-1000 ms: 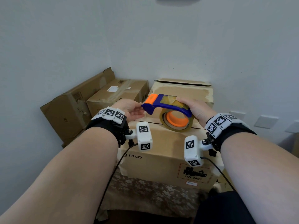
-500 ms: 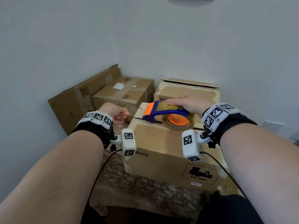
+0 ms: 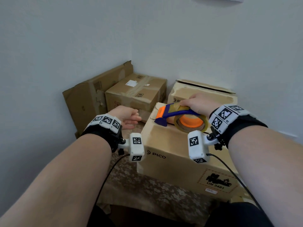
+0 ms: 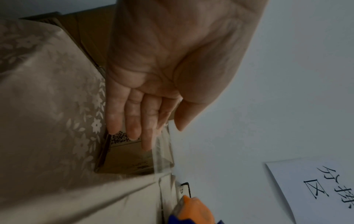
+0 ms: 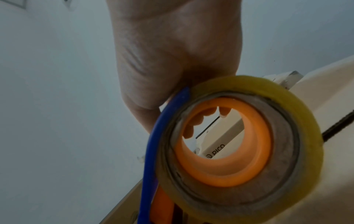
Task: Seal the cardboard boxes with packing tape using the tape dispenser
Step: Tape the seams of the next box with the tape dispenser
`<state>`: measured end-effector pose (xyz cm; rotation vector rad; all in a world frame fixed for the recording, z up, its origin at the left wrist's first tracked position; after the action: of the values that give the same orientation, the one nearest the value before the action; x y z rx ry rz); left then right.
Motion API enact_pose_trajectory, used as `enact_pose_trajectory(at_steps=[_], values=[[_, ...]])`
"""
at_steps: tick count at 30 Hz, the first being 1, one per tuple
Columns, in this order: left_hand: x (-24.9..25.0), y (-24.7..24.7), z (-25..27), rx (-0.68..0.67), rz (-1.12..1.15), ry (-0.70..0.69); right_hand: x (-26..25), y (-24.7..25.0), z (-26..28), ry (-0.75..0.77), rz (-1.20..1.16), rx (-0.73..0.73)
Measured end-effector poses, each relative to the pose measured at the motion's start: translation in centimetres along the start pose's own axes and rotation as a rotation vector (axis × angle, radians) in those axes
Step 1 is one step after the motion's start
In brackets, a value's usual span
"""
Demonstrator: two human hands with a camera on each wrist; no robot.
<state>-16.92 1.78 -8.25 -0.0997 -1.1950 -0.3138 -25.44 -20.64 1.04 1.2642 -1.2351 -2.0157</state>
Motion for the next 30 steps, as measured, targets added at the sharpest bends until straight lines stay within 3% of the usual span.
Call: enact_pose_trajectory(at_steps=[7,13,17,23,27,30], values=[[-0.2,0.7,-0.5,-0.123,0.066,-0.026,-0.9,-0.2,0.9,-0.007,0.147,0.009],[-1.4,0.5,-1.1,-0.251,-0.025,-0.003,-1.0,-0.8,-0.3,-0.086,0.076,0.029],[-2.3,-0.3,-1.2,-0.318,-0.077,0.008,-1.4,-0.9,-0.4,-0.071,0.193,0.053],[-3.4,-1.3,-1.5,-0.534,-0.205,0.069,-1.5,-1.2,-0.3,-0.055,0.265,0.062],[-2.5,-1.0,-0.7,-0.577,-0.337,0.13,-1.5,-1.1,0.0,-0.083,0.201,0.057],[-1.7,-0.7,-0.5,-0.536,-0.487,0.114,-1.4,-1.2,-0.1,-0.086,0.156,0.044]])
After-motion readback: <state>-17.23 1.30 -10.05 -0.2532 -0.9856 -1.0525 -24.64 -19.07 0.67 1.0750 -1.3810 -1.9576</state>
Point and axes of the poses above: each hand's wrist, its own z-axis away from the middle knuckle, its own y-axis out of the back of the hand, x = y × z, the point moved 5 cm from there along -z, towards the middle knuckle, and after that the axes turned 8 degrees about -y, right-handed, at the moved point
